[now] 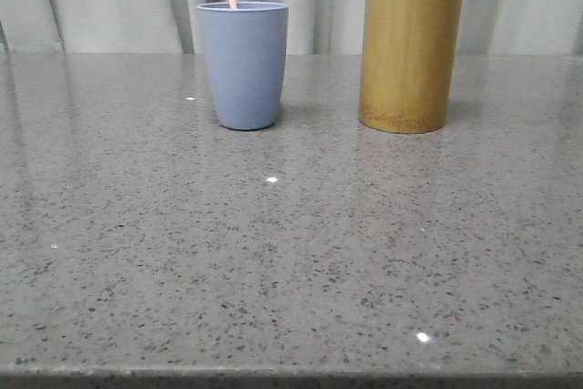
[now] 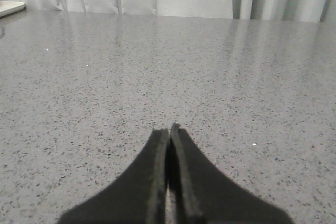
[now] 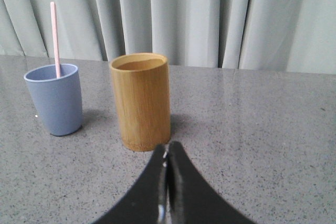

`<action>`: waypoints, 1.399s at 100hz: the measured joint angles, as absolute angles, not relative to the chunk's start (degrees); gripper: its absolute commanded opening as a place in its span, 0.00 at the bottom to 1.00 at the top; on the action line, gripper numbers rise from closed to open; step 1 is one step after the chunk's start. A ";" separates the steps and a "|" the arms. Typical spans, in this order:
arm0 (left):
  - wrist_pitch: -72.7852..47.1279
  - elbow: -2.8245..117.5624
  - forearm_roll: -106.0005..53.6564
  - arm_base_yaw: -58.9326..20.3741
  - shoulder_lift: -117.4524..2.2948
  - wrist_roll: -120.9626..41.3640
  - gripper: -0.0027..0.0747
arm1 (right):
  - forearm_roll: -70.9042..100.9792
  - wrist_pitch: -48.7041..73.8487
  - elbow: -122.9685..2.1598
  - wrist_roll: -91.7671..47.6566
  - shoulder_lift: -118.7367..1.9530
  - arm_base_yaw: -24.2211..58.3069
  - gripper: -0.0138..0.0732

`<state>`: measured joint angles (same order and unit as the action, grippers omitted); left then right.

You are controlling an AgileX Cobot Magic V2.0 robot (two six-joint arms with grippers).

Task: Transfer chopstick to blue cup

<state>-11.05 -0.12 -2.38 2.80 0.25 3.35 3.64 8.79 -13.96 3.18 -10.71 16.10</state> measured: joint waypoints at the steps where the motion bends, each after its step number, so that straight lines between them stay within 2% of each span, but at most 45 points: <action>1: -11.05 -0.12 -2.38 2.80 0.25 3.35 0.01 | 3.64 8.50 -13.50 3.18 -10.71 15.98 0.08; 25: -11.05 -0.12 -2.34 2.80 0.25 3.35 0.01 | 3.64 -4.03 -4.18 3.18 -9.35 11.20 0.08; 41: -11.05 -0.12 -2.34 2.80 0.25 3.35 0.01 | 3.64 -6.48 0.45 3.18 -5.51 6.60 0.08; 75: -11.05 -0.12 -2.34 2.80 0.25 3.35 0.01 | 3.41 -1.65 1.63 3.21 0.30 -0.30 0.08; 140: -10.94 -0.12 -2.34 2.80 0.25 3.35 0.01 | 2.19 2.12 1.63 3.31 0.54 -0.56 0.08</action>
